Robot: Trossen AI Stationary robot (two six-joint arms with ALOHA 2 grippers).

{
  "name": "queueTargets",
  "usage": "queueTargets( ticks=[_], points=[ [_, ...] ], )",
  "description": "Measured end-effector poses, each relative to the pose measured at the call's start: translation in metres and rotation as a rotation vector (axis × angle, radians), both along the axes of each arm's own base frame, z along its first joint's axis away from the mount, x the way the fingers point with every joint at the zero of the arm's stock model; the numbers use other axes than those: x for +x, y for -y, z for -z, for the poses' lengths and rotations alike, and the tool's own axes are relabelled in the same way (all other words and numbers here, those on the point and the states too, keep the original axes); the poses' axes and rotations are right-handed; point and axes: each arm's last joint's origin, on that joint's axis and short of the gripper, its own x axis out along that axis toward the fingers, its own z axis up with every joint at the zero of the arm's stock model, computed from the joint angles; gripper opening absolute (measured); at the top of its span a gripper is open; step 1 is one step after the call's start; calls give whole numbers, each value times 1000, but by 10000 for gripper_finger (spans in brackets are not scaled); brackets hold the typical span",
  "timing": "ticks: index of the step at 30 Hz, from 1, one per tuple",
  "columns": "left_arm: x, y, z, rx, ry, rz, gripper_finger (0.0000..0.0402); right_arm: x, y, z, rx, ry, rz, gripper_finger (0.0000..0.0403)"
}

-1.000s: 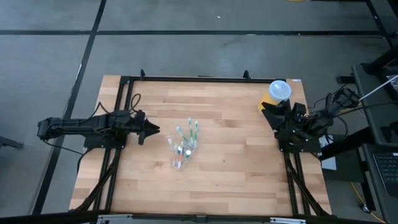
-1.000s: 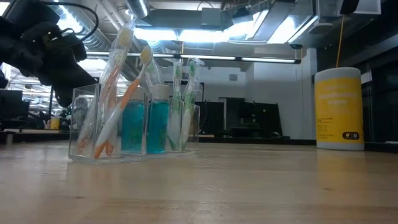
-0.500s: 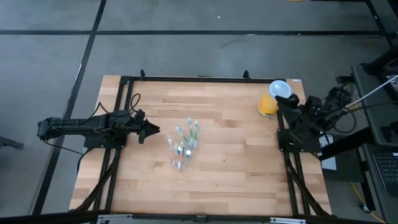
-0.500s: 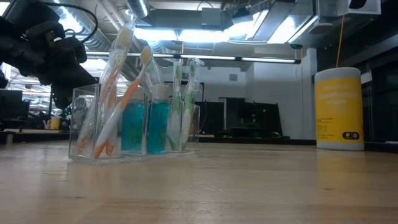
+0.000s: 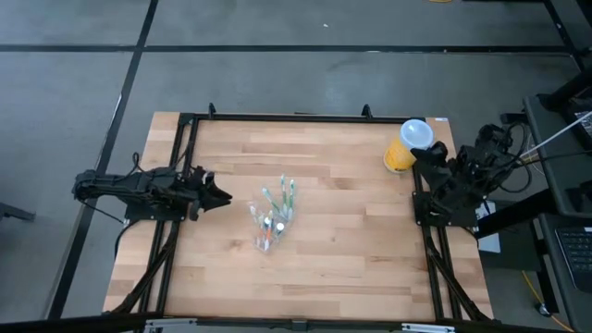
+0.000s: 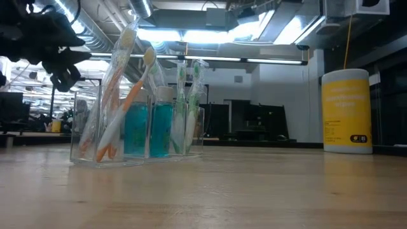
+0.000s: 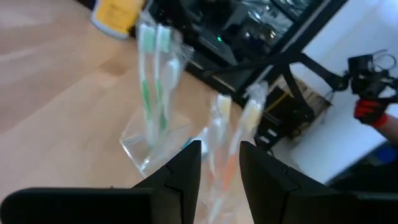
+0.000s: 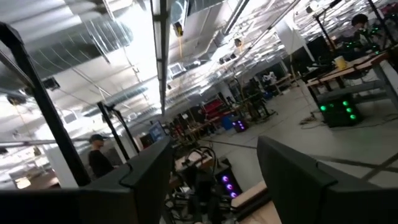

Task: Pick & Place toothbrushing station
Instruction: Return To Home Position

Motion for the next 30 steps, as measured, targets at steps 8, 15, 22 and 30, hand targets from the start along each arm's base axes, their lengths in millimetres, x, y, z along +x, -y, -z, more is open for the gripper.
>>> queueTargets(
  ticks=[8,15,22,30],
  points=[
    [1,2,0,-2,6,29,106,0,-4,3,-101,-62,10,238],
    [1,2,-1,-2,8,28,106,11,-12,30,-256,-194,62,238],
    [1,2,-1,-2,8,27,106,28,-17,81,-283,-152,-67,238],
    [1,2,-1,-2,8,26,106,40,-11,146,-315,-190,-288,238]
  ],
)
